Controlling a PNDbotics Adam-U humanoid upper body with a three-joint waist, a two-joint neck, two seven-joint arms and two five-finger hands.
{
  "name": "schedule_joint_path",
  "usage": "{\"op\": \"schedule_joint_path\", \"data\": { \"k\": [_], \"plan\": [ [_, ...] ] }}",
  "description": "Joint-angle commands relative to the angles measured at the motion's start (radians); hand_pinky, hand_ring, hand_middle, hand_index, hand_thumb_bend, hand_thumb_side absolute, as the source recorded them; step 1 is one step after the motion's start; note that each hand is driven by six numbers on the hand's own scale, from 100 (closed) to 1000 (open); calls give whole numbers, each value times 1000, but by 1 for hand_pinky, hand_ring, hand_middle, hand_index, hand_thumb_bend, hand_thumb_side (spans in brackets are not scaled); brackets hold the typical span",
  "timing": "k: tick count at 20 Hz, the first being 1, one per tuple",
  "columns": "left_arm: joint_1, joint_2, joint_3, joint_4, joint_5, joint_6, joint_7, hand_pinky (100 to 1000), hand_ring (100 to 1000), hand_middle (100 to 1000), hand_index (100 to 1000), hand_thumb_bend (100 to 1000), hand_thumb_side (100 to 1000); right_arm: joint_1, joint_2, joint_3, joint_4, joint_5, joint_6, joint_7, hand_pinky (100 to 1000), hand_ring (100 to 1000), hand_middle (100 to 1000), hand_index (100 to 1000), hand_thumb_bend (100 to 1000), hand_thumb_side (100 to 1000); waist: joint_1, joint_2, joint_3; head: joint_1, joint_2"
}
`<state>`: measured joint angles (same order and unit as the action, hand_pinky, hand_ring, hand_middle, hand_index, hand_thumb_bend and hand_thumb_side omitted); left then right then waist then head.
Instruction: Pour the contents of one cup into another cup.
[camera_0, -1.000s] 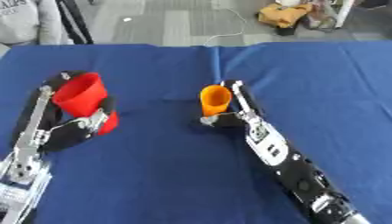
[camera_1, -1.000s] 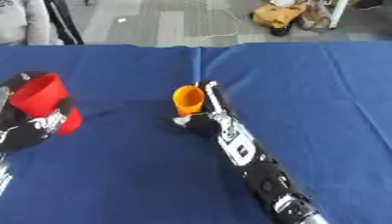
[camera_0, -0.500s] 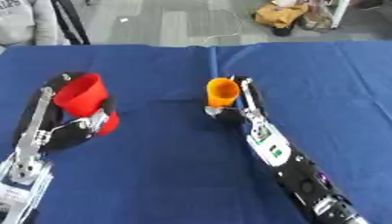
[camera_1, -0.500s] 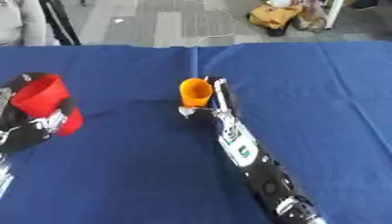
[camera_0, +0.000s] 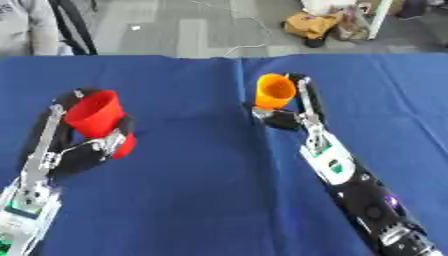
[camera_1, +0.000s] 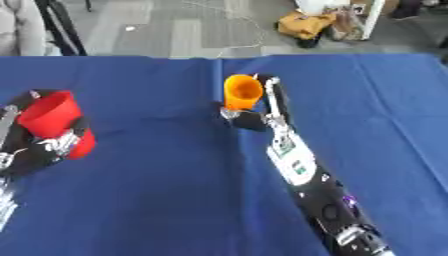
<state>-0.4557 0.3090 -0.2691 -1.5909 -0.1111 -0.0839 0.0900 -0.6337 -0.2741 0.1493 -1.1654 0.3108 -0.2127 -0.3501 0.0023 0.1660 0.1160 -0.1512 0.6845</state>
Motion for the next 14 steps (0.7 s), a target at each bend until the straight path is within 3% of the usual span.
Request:
{"op": "schedule_joint_path", "data": {
  "k": [1,5,6,7,14],
  "plan": [
    [-5,27,5,1,-17,-4,-4,100,227,350,682,375,308,-6,-61,5,-73,-19,9,18,454,430,369,372,633,230,-3,-22,-11,12,9],
    [-4,33,-13,21,-37,-10,-23,100,224,348,680,371,312,4,-109,12,-137,-24,25,35,454,430,370,373,641,255,-11,-30,-33,25,14],
    [-5,34,-20,27,-42,-12,-32,100,224,346,680,371,314,6,-119,14,-155,-30,28,39,456,431,371,375,617,325,-13,-32,-38,28,15],
    [-6,34,-27,32,-48,-14,-40,100,224,348,680,371,315,6,-129,16,-172,-34,31,43,456,431,372,375,643,265,-14,-34,-43,31,16],
    [-30,13,-80,77,-88,-36,-101,100,223,347,680,367,320,-22,-182,33,-291,-20,44,72,465,436,376,379,658,335,-26,-42,-64,40,18]
  ]
}}
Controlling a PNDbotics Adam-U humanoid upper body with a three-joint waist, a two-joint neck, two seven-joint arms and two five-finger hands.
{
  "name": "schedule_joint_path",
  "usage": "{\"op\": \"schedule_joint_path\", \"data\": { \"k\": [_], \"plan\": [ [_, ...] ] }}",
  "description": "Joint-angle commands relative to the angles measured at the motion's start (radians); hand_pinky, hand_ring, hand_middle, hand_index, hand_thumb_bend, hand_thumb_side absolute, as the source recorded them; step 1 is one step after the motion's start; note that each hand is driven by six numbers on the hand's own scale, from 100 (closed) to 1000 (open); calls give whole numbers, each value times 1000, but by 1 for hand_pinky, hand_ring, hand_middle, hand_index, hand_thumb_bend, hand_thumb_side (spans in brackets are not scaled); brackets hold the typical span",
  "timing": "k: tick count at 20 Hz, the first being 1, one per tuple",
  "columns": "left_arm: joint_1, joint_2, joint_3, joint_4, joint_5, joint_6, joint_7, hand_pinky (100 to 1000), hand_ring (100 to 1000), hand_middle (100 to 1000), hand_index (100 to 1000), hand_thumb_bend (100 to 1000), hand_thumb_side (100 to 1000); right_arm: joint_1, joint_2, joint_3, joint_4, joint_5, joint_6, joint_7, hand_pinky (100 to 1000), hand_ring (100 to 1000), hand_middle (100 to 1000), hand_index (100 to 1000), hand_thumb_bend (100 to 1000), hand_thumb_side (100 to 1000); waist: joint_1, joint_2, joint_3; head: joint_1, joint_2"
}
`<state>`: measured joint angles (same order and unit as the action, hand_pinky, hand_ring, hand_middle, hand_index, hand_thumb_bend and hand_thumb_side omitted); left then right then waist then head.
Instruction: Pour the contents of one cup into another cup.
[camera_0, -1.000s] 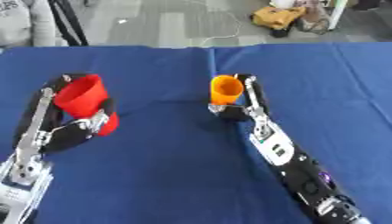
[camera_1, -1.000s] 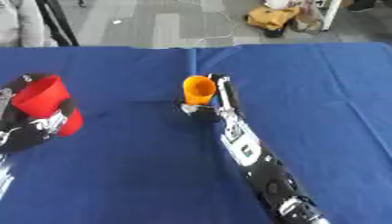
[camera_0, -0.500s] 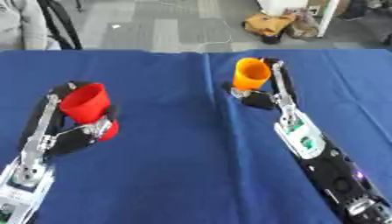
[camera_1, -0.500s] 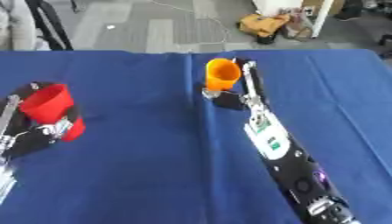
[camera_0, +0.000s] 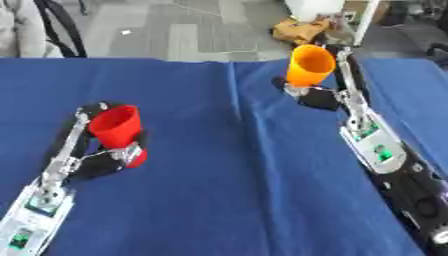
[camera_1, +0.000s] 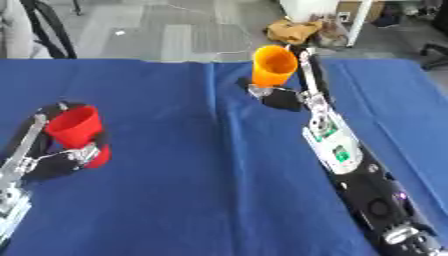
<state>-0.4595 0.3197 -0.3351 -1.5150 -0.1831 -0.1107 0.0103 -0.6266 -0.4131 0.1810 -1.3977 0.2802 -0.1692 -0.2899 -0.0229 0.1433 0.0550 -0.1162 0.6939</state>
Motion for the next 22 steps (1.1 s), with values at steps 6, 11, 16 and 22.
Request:
{"op": "schedule_joint_path", "data": {
  "k": [6,11,16,22],
  "plan": [
    [-41,-17,-45,23,-46,-32,-56,100,223,347,679,364,320,-69,-58,26,-141,88,-8,52,477,444,382,386,668,368,-10,-21,-14,10,7],
    [-48,-28,-60,29,-77,-49,-72,100,223,347,680,362,318,-112,-52,66,-178,202,-47,108,492,453,389,392,553,412,-13,-22,-12,9,9],
    [-56,-35,-78,33,-108,-67,-89,100,222,347,679,361,317,-159,-34,105,-171,291,-96,157,502,457,395,397,412,473,-13,-25,-10,5,11],
    [-63,-39,-102,30,-136,-89,-115,100,222,346,679,359,318,-206,-10,149,-147,398,-170,195,514,462,400,401,272,537,-12,-27,-1,-1,10]
  ]
}}
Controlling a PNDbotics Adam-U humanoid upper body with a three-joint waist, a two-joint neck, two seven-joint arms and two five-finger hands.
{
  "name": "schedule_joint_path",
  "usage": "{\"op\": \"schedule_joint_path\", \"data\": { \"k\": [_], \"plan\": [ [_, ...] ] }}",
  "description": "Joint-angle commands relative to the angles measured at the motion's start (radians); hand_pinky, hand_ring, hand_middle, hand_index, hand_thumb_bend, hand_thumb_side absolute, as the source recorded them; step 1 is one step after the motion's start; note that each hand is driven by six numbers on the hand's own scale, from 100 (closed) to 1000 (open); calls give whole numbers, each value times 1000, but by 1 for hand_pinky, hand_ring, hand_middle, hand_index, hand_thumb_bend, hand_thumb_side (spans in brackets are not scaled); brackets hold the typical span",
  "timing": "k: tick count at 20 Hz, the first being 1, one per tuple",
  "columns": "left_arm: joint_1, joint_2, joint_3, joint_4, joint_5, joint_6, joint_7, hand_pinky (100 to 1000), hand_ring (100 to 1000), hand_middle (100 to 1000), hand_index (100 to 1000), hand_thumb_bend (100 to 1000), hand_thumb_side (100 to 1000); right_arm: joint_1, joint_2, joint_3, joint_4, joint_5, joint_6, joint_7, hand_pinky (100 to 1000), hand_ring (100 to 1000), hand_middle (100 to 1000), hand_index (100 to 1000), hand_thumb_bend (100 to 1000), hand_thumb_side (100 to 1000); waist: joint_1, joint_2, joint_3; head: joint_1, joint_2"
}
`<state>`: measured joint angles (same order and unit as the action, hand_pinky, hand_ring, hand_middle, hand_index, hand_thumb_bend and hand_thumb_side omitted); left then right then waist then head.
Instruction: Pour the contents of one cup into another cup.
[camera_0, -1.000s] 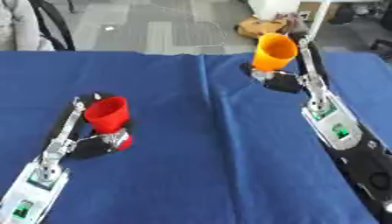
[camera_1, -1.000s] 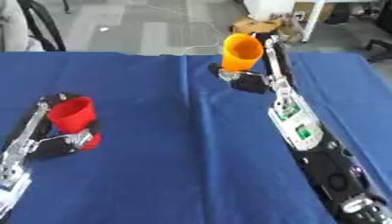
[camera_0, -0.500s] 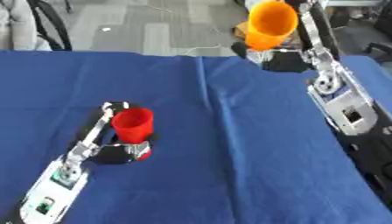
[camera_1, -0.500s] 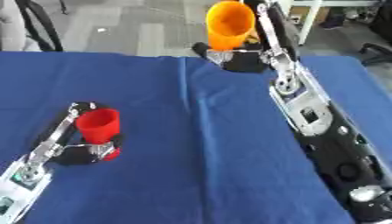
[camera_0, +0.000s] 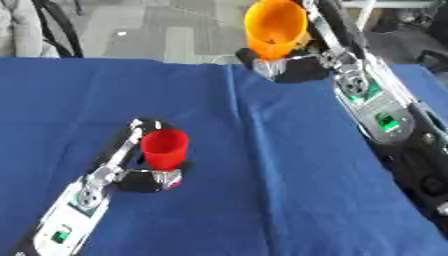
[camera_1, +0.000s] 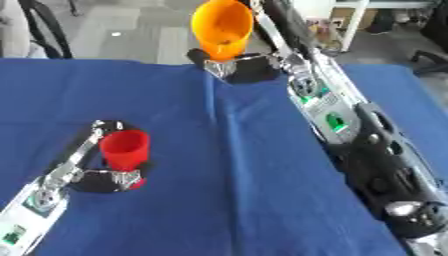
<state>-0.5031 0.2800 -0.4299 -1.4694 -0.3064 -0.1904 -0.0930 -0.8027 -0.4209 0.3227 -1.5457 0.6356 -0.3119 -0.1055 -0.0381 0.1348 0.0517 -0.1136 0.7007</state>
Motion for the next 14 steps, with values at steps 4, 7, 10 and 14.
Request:
{"op": "schedule_joint_path", "data": {
  "k": [4,7,10,14],
  "plan": [
    [-24,0,-20,-23,-26,-19,-27,100,222,347,680,359,316,-51,14,29,31,100,-66,20,521,466,404,390,201,572,5,-19,10,-8,2],
    [-27,0,-28,-28,-42,-28,-37,100,222,347,680,358,316,-65,23,46,48,147,-98,26,528,469,394,363,119,622,6,-20,13,-12,1],
    [-29,-1,-35,-31,-55,-37,-44,100,222,347,680,358,316,-80,31,58,61,206,-131,23,534,472,360,373,100,671,6,-21,16,-14,0],
    [-33,-2,-41,-37,-68,-47,-51,100,222,347,680,357,315,-96,40,70,82,275,-165,7,542,458,339,386,100,734,6,-20,21,-17,-3]
  ]
}}
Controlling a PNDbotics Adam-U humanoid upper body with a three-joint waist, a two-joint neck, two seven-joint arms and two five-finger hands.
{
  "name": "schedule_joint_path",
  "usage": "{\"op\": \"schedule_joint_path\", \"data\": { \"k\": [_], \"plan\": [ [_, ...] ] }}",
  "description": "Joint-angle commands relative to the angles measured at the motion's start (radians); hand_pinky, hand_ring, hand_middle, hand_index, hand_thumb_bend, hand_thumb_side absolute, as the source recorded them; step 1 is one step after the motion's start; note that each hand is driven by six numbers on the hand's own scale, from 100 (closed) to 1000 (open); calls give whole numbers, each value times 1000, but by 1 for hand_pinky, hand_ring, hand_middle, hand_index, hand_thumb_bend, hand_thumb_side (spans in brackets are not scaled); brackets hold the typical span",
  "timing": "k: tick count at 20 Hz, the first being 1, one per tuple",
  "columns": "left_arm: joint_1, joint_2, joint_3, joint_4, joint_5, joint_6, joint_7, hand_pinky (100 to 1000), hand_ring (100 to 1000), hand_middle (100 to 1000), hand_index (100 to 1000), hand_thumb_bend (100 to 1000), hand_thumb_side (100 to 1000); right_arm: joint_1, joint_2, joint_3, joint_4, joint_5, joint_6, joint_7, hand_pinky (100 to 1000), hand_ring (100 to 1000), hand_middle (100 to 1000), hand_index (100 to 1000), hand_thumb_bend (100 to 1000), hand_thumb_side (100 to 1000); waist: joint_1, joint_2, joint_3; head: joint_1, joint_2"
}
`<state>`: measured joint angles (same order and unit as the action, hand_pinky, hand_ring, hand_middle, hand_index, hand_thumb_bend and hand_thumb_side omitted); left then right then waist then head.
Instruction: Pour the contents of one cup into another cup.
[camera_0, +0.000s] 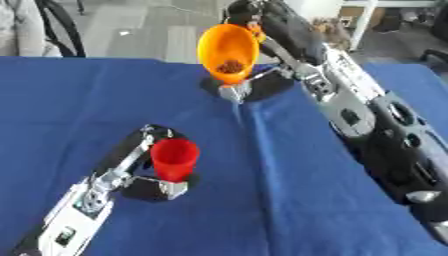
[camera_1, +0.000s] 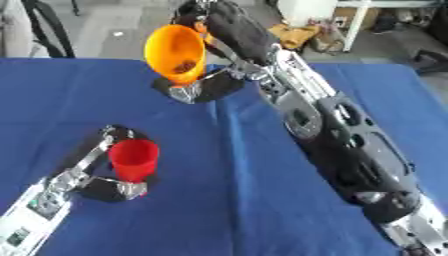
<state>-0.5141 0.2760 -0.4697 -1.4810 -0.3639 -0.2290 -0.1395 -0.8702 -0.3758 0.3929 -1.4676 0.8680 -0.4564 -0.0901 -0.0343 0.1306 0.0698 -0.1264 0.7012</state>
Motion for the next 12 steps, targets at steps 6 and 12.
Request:
{"op": "schedule_joint_path", "data": {
  "k": [6,12],
  "plan": [
    [-20,1,-8,-29,-21,-17,-14,100,222,347,679,352,316,-42,3,21,37,188,-83,-46,554,453,372,401,100,827,3,-16,8,-7,-6],
    [-21,0,-7,-33,-22,-17,-14,100,222,346,678,352,315,-44,13,24,66,289,-109,-103,558,462,382,406,100,860,3,-15,9,-9,-8]
  ]
}}
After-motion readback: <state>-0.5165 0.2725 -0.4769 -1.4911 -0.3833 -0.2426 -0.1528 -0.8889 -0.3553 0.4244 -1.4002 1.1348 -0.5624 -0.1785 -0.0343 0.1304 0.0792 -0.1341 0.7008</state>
